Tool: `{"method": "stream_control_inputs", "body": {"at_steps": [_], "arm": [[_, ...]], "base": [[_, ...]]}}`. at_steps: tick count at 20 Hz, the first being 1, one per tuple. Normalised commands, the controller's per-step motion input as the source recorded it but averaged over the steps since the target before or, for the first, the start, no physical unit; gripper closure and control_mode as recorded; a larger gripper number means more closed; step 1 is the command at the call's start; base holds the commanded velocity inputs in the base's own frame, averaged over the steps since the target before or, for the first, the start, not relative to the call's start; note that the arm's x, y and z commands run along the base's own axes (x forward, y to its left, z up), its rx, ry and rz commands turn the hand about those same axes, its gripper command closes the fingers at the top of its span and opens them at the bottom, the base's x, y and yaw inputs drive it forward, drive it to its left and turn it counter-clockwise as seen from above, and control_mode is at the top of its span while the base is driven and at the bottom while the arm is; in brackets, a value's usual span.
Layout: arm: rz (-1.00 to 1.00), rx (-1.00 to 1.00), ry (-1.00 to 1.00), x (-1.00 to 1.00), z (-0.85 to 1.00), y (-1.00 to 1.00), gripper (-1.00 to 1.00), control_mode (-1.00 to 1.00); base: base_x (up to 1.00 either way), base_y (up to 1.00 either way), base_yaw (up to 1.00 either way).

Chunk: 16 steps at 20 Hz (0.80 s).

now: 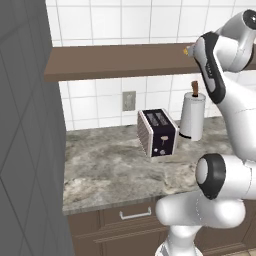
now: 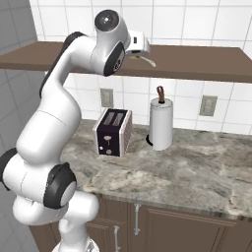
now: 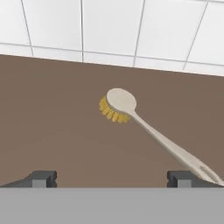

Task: Open the cabinet. Pick the dish brush and place it next to the sink. Then close the cabinet.

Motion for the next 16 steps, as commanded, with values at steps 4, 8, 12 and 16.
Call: {"method": "stream_control_inputs", "body": {"at_steps": [4,8,12,16], "arm": [[0.03,-0.01,0.00,0.16,-0.05,-0.17,-1.00,-1.00],[0.03,0.00,0.00,0.05,-0.03,-0.15,-1.00,-1.00],[0.03,0.00,0.00,0.00,-0.01,-0.11,-1.00,-1.00],[0.03,0.00,0.00,0.04,0.00,-0.17,-1.00,-1.00]], "base": [[0.00,0.00,0.00],[0.00,0.00,0.00],[0.00,0.00,0.00],[0.00,0.00,0.00]]}}
